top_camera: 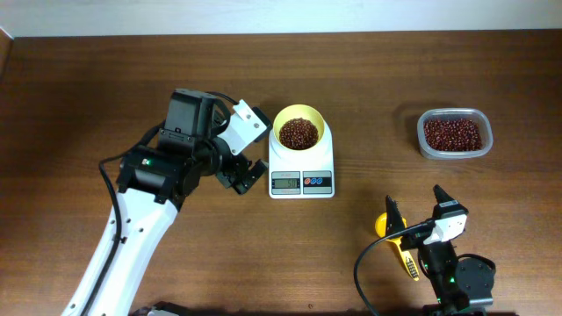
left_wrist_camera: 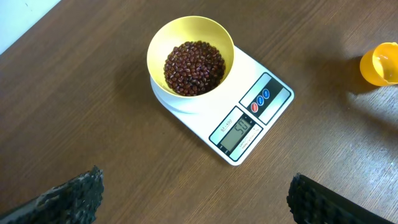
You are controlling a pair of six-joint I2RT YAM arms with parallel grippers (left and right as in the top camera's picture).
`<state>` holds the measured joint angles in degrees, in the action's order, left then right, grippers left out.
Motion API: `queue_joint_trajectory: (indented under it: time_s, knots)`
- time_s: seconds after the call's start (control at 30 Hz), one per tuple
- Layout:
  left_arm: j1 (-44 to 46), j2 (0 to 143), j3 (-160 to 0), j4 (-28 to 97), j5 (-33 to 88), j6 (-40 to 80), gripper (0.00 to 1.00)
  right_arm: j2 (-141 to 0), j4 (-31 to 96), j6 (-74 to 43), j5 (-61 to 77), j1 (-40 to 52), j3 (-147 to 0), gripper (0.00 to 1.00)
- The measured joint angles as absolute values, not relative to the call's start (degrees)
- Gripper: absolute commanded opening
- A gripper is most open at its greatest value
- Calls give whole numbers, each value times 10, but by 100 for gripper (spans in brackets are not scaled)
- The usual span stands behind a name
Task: Scoop item into bowl and weigh 50g on scale
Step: 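Open the right gripper and release the scoop on the table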
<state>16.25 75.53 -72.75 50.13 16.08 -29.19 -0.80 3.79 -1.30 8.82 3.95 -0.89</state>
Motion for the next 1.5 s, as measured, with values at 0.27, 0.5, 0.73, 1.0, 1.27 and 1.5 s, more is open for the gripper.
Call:
queue_joint_trajectory:
  time_s: [0.27, 0.5, 0.73, 1.0, 1.27, 1.5]
  knots:
    - [163, 755, -728, 501, 161, -292, 99, -8, 38, -13, 88, 39, -9, 99]
    - [163, 755, -728, 501, 161, -292, 99, -8, 38, -13, 79, 39, -9, 98]
    - [163, 755, -728, 501, 161, -292, 99, -8, 38, -13, 75, 39, -8, 99]
    - [163, 755, -728, 501, 161, -292, 99, -8, 38, -13, 75, 39, -8, 99]
    - [163, 755, -728, 501, 161, -292, 99, -8, 38, -13, 73, -15, -8, 99]
    - [163, 755, -728, 501, 161, -292, 99, -8, 38, -13, 73, -62, -8, 99]
